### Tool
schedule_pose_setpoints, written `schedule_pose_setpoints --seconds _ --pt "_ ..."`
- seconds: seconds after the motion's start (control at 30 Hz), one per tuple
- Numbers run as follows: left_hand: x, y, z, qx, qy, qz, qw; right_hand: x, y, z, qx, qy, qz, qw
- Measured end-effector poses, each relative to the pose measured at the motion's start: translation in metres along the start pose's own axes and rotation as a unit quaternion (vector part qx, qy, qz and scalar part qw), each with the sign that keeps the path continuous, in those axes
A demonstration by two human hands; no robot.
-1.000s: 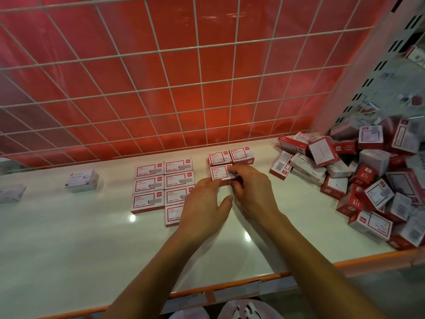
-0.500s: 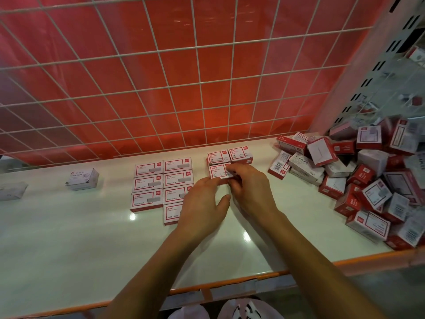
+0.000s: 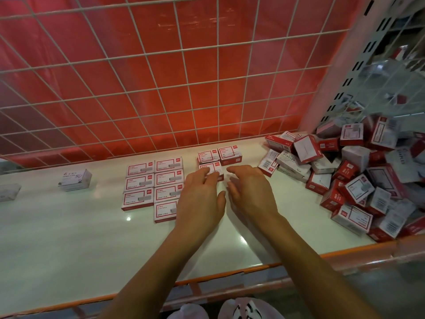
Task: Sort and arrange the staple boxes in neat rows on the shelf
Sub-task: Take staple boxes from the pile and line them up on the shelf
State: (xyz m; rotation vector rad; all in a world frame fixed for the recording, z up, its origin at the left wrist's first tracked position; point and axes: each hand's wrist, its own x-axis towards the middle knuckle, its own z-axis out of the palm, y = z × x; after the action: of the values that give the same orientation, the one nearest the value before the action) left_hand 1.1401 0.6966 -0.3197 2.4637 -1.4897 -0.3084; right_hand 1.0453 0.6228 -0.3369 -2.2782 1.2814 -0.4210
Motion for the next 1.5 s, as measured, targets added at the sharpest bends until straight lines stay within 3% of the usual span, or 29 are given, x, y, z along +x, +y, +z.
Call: schedule_pose_setpoints --seconds 0.4,0.63,1.07,1.23,1.5 --pt "0.001 0.045 0.014 0.022 0.007 0.054 0.998 -0.019 0.039 -0.025 -0.046 0.032 -0.019 0.998" --pt "-0.001 0.080 0.029 -0.027 0.002 0.100 0.995 -0.033 0.070 -0.053 -0.024 0.075 -0.009 0.997" --pt "-0.007 0.148 0.053 -0.103 -0.048 0.200 0.973 -0.052 0.125 -0.100 -0.030 0.203 0.001 0.979" --pt "-0.006 0.164 0.066 -0.098 -0.062 0.230 0.966 -0.059 0.142 -0.106 -0.040 0.199 0.017 0.979" --pt "0.003 0.177 0.080 -0.096 -0.083 0.205 0.970 -0.062 0.154 -0.100 -0.081 0.188 -0.005 0.979"
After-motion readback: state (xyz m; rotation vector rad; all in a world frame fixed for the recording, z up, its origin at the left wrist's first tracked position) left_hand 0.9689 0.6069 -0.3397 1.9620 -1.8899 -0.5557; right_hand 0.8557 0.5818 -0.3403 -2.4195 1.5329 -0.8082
